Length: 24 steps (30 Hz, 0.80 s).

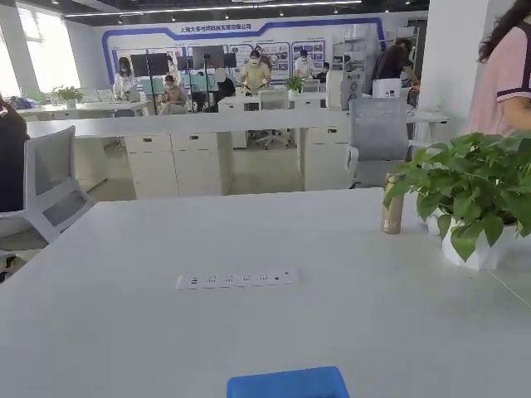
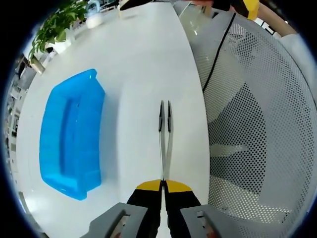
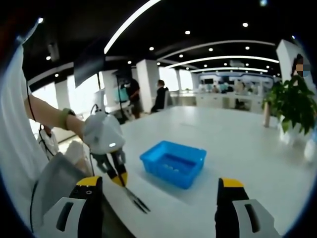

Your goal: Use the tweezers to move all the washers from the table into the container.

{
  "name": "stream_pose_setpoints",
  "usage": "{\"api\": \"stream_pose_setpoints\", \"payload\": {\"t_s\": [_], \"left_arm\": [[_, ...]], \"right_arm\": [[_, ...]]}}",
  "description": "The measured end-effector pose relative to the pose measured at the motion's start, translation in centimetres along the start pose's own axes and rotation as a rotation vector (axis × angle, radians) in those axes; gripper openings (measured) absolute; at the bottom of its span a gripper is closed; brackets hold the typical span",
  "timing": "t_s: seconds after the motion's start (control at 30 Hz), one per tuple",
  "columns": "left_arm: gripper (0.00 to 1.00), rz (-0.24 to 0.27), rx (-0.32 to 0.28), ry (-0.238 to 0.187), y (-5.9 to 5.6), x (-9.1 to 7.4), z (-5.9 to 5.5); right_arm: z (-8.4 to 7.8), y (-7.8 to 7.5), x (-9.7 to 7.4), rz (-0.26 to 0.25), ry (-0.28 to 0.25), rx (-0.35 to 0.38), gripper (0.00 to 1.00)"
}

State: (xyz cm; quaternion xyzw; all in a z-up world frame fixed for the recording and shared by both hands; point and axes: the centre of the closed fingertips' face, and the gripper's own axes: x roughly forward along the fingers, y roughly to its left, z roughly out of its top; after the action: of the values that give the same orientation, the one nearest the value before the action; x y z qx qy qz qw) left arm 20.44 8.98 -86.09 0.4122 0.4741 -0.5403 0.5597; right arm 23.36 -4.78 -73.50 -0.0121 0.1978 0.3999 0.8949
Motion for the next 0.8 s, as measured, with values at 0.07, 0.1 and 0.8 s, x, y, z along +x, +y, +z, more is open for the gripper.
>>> {"api": "stream_pose_setpoints", "payload": {"t_s": [0.07, 0.1, 0.8], "left_arm": [[0.0, 0.003, 0.0, 0.008, 0.1, 0.0, -0.2], [0.0, 0.001, -0.001, 0.009, 0.1, 0.0, -0.2], [0.16, 0.034, -0.079, -0.011, -0.1, -0.7, -2.9]], "right_arm": [[0.0, 0.0, 0.0, 0.001, 0.002, -0.002, 0.94], [0.0, 0.0, 0.0, 0.0, 0.003, -0.003, 0.95], [-1.1, -0.2, 0.0, -0.017, 0.042, -0.022, 0.96]]}}
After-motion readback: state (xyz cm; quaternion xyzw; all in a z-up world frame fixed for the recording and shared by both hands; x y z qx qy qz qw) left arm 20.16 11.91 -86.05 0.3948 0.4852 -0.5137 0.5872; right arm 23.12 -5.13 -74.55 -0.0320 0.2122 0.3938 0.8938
